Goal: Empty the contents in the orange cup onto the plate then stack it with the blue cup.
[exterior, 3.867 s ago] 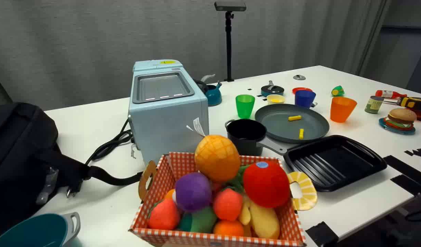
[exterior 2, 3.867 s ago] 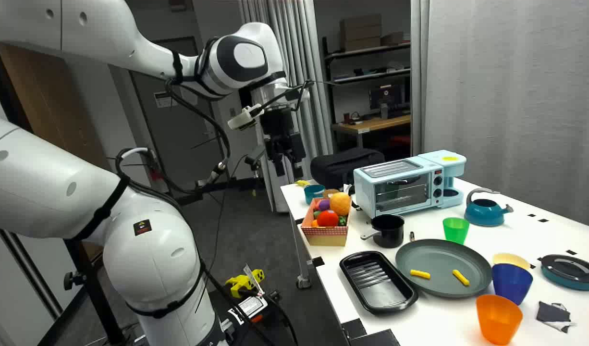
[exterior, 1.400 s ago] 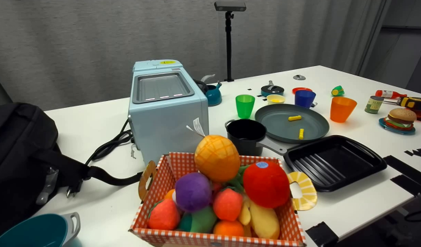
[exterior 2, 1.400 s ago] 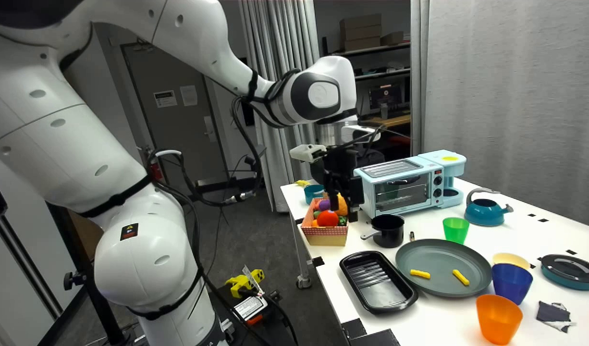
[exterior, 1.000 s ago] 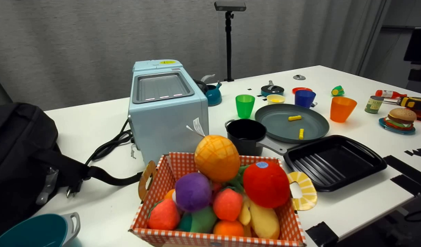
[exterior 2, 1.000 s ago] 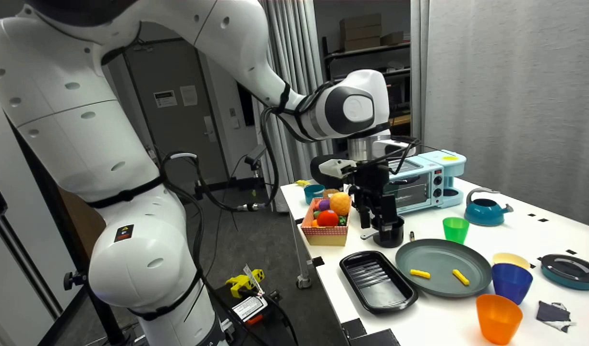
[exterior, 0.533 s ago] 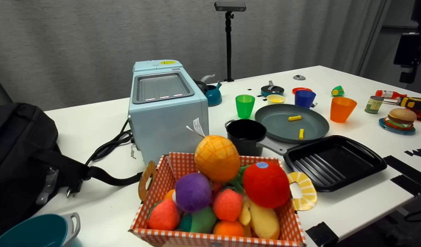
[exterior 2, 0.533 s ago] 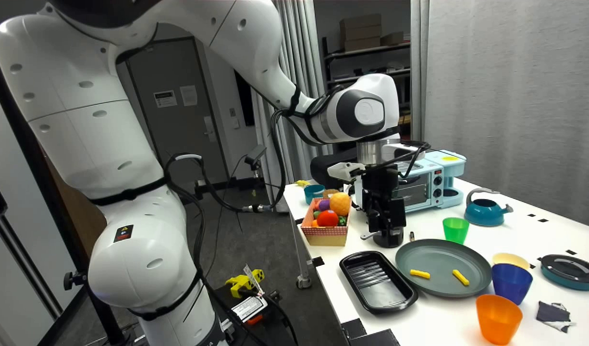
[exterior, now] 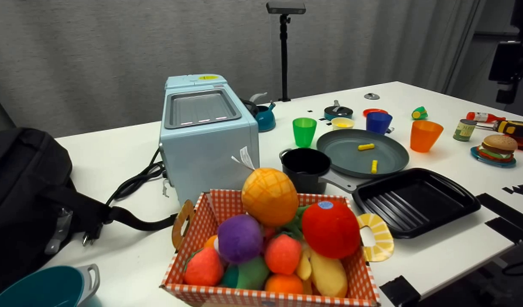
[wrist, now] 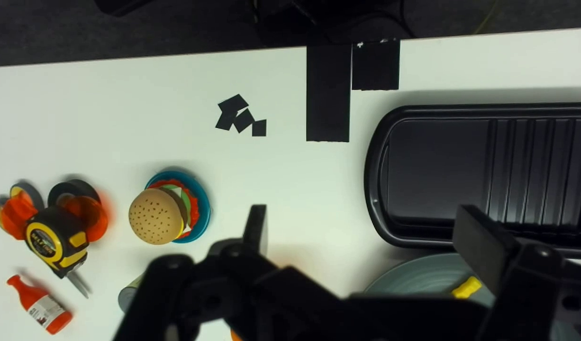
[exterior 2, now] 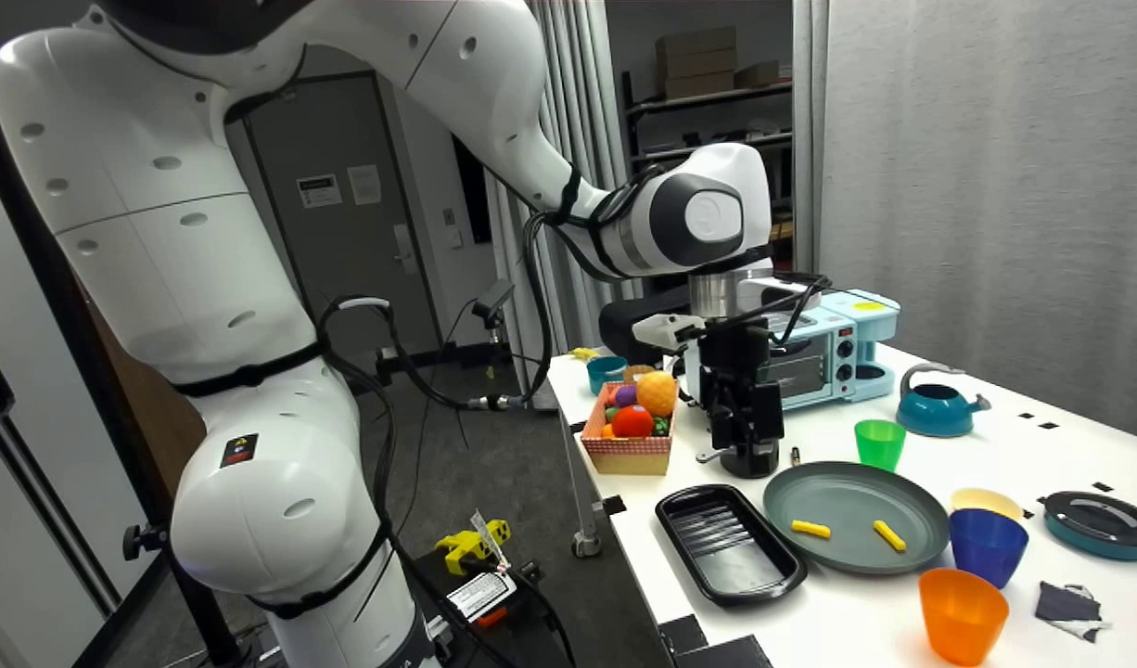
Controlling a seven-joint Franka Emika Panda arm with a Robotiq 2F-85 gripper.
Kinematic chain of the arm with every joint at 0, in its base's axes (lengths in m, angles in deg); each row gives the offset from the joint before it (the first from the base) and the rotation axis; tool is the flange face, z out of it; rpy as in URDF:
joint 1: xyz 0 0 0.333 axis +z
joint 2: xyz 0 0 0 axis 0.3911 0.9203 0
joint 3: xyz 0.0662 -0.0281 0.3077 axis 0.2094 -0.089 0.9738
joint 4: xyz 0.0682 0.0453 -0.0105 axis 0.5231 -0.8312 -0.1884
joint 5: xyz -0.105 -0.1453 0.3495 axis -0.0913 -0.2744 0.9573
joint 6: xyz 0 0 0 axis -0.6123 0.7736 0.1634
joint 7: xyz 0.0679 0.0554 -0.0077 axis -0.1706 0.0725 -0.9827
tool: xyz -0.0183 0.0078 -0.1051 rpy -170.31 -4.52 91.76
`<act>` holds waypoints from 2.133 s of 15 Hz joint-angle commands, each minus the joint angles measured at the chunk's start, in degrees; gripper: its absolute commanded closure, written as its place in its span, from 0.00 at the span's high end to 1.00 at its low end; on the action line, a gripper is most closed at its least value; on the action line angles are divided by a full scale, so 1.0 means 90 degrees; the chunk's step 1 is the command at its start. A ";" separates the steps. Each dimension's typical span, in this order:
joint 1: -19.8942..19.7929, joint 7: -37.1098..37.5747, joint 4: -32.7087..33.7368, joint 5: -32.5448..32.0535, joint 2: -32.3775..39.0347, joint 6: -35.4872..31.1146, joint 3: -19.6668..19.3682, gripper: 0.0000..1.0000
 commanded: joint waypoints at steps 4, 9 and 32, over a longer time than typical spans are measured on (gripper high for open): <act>-0.0039 0.0775 0.0661 -0.0196 0.0848 -0.0109 -0.0409 1.00; -0.0063 0.0868 0.1560 0.0062 0.1814 -0.0105 -0.0938 1.00; 0.0041 0.0338 0.3372 0.1240 0.3872 -0.1247 -0.1492 1.00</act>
